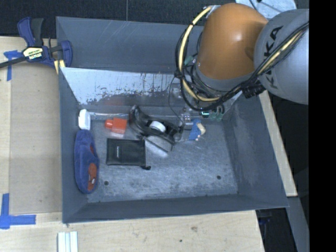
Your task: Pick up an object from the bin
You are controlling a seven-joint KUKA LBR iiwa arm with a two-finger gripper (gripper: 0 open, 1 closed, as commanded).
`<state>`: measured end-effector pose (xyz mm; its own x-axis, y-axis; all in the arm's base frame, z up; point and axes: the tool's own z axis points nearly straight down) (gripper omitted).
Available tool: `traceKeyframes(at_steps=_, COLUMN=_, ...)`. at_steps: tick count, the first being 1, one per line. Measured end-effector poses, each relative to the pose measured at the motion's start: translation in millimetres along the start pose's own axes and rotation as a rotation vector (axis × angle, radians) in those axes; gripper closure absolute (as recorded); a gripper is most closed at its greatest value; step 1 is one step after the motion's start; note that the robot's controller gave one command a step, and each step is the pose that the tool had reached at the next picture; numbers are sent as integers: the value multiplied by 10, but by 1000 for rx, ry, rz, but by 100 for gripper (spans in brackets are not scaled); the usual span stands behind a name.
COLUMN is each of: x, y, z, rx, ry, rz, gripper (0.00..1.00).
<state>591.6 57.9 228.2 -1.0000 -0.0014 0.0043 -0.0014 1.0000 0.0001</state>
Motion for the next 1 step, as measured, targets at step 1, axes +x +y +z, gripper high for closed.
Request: traceKeyframes(at_steps=1, x=-262, y=321, z=1523, rx=-2, ry=-34, rz=77, gripper=0)
